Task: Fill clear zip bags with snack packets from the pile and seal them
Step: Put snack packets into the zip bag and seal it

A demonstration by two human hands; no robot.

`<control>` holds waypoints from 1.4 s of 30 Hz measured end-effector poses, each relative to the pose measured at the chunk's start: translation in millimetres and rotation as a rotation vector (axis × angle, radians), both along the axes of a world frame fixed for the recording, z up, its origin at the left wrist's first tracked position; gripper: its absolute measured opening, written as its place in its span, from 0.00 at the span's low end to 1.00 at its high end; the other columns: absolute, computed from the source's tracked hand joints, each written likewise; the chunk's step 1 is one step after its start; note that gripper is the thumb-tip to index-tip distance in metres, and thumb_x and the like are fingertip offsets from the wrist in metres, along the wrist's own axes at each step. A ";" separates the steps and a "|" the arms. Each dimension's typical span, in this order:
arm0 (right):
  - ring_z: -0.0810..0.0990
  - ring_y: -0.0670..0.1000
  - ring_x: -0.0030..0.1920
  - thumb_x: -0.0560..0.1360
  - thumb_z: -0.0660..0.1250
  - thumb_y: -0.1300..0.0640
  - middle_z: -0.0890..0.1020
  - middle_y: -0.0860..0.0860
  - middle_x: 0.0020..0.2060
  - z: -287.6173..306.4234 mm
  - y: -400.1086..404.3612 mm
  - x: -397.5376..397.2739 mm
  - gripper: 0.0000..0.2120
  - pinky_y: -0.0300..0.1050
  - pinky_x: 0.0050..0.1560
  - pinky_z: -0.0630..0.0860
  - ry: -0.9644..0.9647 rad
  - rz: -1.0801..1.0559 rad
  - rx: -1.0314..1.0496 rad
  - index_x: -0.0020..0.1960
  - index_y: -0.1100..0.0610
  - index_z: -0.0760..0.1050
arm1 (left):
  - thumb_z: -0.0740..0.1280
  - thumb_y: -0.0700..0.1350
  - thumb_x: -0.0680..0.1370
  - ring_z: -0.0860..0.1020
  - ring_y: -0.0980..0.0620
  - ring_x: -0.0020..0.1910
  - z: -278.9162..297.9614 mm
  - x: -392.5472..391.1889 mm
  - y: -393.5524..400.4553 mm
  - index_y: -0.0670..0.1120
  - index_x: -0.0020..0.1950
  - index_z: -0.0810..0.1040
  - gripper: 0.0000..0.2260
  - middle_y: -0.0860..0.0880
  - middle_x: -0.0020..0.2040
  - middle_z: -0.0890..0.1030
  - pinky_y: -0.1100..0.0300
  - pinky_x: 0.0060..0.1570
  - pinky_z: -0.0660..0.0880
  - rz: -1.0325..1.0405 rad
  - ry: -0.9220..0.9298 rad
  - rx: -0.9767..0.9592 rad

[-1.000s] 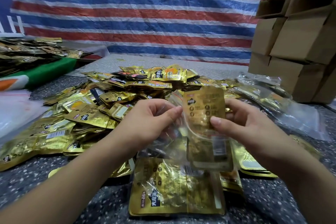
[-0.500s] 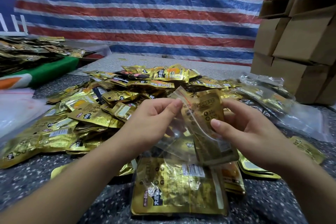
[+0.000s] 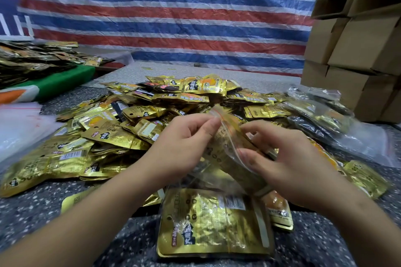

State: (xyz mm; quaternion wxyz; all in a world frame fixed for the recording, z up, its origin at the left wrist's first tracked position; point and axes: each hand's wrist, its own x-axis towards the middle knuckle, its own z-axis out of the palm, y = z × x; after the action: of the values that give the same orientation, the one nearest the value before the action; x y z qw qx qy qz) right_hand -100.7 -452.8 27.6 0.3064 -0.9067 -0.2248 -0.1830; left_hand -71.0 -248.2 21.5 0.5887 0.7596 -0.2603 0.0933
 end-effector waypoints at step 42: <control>0.83 0.45 0.37 0.74 0.71 0.64 0.86 0.50 0.36 -8.3 2.6 17.7 0.10 0.36 0.37 0.77 0.227 -0.009 0.687 0.40 0.51 0.85 | 0.57 0.50 0.84 0.83 0.50 0.32 1.0 12.1 4.8 0.56 0.39 0.84 0.20 0.47 0.38 0.86 0.58 0.31 0.80 0.128 0.192 -0.430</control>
State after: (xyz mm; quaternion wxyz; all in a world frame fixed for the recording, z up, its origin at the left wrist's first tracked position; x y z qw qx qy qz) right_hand -83.0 -450.1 19.3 0.6154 -0.7664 -0.1106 -0.1475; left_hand -58.8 -243.4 22.4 0.7519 0.6370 -0.1288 0.1112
